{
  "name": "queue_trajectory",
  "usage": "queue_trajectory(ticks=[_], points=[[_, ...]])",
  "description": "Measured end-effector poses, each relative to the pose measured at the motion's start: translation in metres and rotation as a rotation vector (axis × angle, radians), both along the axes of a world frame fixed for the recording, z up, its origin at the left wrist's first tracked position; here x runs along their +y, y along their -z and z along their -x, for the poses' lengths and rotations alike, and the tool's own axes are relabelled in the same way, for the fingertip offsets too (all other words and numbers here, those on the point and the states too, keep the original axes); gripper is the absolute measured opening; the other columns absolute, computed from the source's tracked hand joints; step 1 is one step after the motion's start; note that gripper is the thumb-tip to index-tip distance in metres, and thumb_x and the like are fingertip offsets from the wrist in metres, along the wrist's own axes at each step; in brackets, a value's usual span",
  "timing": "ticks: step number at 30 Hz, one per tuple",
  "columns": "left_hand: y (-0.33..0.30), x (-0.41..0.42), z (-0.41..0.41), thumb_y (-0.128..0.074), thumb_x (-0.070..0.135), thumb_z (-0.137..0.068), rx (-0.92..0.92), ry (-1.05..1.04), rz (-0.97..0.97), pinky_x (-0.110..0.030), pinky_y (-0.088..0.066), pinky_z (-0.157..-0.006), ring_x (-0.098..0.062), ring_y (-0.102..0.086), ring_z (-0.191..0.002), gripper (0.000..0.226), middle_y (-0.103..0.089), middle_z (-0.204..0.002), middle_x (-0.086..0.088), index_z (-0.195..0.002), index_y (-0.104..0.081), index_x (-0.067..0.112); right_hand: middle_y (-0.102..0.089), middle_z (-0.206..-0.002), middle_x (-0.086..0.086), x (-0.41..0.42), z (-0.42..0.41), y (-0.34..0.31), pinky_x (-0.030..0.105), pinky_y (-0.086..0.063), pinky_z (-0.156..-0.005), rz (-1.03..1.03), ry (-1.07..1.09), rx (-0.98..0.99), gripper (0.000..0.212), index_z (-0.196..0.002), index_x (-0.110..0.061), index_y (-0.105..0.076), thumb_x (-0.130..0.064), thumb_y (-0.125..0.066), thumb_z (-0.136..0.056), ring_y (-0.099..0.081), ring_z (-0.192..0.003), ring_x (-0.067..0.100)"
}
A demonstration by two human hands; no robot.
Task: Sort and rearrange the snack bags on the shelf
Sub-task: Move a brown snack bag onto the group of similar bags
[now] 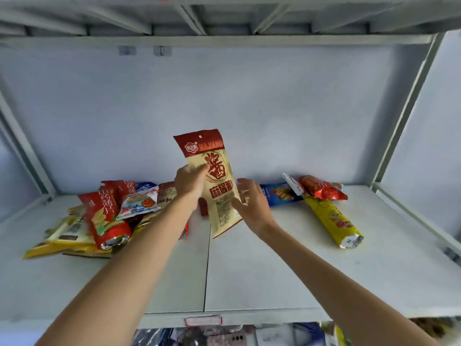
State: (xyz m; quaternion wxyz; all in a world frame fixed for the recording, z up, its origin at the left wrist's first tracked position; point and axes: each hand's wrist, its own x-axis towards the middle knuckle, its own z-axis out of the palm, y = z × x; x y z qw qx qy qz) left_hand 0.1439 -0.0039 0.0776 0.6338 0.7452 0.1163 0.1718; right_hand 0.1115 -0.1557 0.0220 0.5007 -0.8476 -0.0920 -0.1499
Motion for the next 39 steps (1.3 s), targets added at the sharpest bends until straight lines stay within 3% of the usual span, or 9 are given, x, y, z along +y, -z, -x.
queue_trajectory(ticks=[5,8,13,18,21,25,29,33,39], points=[[-0.006,0.001,0.032,-0.066,0.036,-0.086,0.007,-0.046,-0.011,-0.025,-0.048,-0.060,-0.019,-0.063,-0.072,0.026,-0.067,-0.087,-0.007,-0.086,-0.066,0.010,-0.027,-0.146,0.006,0.051,0.052,0.007,0.042,-0.036,-0.108,0.563,0.114,0.087,0.101,-0.150,-0.019,-0.013,-0.065,-0.062,-0.075,-0.026,-0.137,0.027],[-0.010,0.002,0.047,-0.072,0.035,-0.080,0.045,-0.037,0.136,-0.034,-0.058,-0.070,-0.026,-0.069,-0.078,0.024,-0.069,-0.083,-0.007,-0.072,-0.064,0.013,-0.024,-0.149,0.008,0.063,0.066,0.009,0.040,-0.035,-0.106,0.620,0.261,0.042,0.102,-0.152,-0.015,-0.006,-0.061,-0.061,-0.078,-0.024,-0.139,0.029],[-0.023,0.014,0.068,-0.074,0.035,-0.080,0.045,0.113,0.257,-0.042,-0.061,-0.069,-0.024,-0.070,-0.072,0.022,-0.071,-0.085,-0.010,-0.072,-0.064,0.017,-0.035,-0.136,0.011,0.057,0.063,0.002,0.038,-0.050,-0.084,0.329,0.233,-0.048,0.059,-0.142,-0.019,-0.033,-0.016,-0.057,-0.088,-0.042,-0.121,0.030],[-0.018,0.039,0.084,-0.059,0.064,-0.077,-0.087,0.154,0.114,-0.042,-0.057,-0.085,-0.018,-0.066,-0.103,0.048,-0.071,-0.108,-0.001,-0.103,-0.067,0.024,-0.053,-0.102,-0.008,0.053,0.064,-0.012,0.012,-0.040,-0.065,-0.189,0.051,0.086,0.046,-0.124,-0.010,-0.048,-0.008,-0.067,-0.082,-0.051,-0.088,0.009],[-0.008,0.056,0.091,-0.056,0.050,-0.090,-0.095,0.033,-0.003,-0.029,-0.046,-0.092,-0.015,-0.059,-0.112,0.049,-0.066,-0.124,-0.002,-0.122,-0.064,0.014,-0.059,-0.104,-0.005,0.056,0.065,-0.017,0.023,-0.048,-0.074,-0.495,-0.094,0.320,0.055,-0.121,-0.014,-0.048,-0.014,-0.077,-0.074,-0.059,-0.098,0.015],[0.003,0.085,0.099,-0.056,0.049,-0.090,0.002,-0.067,0.067,-0.029,-0.043,-0.085,-0.019,-0.057,-0.110,0.044,-0.064,-0.118,-0.002,-0.116,-0.063,0.014,-0.070,-0.108,0.005,0.066,0.066,-0.016,0.034,-0.053,-0.088,-0.645,-0.279,0.488,0.048,-0.121,-0.011,-0.054,-0.013,-0.076,-0.078,-0.067,-0.097,0.019],[0.019,0.127,0.112,-0.068,0.060,-0.074,0.208,0.048,0.334,-0.047,-0.046,-0.098,-0.024,-0.061,-0.108,0.043,-0.069,-0.112,-0.003,-0.102,-0.065,0.027,-0.072,-0.109,0.006,0.093,0.073,0.001,0.035,-0.054,-0.088,-0.636,-0.421,0.625,0.041,-0.119,-0.014,-0.060,-0.015,-0.074,-0.080,-0.069,-0.097,0.021],[0.032,0.171,0.110,-0.073,0.039,-0.080,0.211,-0.054,0.271,-0.044,-0.050,-0.092,-0.026,-0.062,-0.101,0.020,-0.069,-0.094,-0.002,-0.083,-0.062,0.023,-0.071,-0.106,0.011,0.137,0.071,0.015,0.033,-0.055,-0.080,-0.612,-0.430,0.666,0.032,-0.114,-0.009,-0.065,-0.015,-0.072,-0.083,-0.067,-0.088,0.020],[0.045,0.237,0.076,-0.075,0.041,-0.078,0.263,-0.112,0.244,-0.050,-0.051,-0.093,-0.029,-0.065,-0.099,0.028,-0.071,-0.102,-0.009,-0.084,-0.062,0.016,-0.071,-0.091,0.005,0.203,0.043,0.031,0.028,-0.056,-0.068,-0.592,-0.332,0.695,0.014,-0.095,-0.013,-0.068,-0.013,-0.073,-0.082,-0.067,-0.078,0.016]])
